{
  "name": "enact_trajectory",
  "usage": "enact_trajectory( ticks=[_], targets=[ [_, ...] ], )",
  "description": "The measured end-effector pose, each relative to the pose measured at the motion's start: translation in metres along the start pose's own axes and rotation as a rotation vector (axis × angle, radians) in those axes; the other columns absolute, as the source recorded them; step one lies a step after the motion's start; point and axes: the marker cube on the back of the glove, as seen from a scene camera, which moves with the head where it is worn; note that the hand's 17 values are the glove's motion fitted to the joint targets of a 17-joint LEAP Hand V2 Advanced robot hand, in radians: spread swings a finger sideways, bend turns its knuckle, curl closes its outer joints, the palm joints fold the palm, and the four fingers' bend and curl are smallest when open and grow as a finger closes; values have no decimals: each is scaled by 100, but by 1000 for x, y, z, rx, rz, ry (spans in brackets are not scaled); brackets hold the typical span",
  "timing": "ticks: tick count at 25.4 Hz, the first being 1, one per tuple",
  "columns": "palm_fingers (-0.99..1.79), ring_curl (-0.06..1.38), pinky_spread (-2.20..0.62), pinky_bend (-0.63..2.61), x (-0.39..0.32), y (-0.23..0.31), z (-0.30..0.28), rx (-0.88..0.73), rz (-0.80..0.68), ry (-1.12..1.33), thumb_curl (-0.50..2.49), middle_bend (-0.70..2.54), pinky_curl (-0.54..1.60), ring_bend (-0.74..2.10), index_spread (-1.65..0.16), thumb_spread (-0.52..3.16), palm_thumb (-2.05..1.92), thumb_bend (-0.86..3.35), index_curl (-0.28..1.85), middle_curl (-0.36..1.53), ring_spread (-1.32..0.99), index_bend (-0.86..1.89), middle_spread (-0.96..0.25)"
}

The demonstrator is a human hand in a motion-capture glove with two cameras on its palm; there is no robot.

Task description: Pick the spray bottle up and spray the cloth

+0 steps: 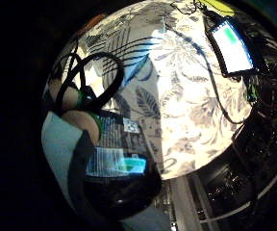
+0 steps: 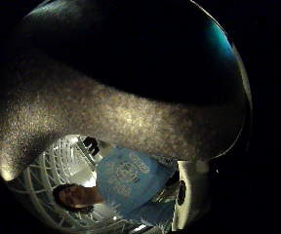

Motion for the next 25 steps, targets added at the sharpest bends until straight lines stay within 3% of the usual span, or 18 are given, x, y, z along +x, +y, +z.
enact_trajectory(
  ticks=[5, 17, 25],
  targets=[
    [118, 39, -19, 50, -25, -23, -2, 13, 48, -40, 61, 23, 42, 50, -26, 66, 97, -3, 33, 43, -8, 13, -9],
    [118, 39, -17, 50, -4, -3, 6, -31, 16, 14, 62, 23, 41, 51, -26, 66, 97, -3, 34, 44, -8, 13, -8],
    [118, 40, -16, 50, -26, -2, 8, 130, -129, -159, 63, 23, 41, 52, -25, 66, 97, -3, 34, 44, -8, 12, -8]
  ],
)
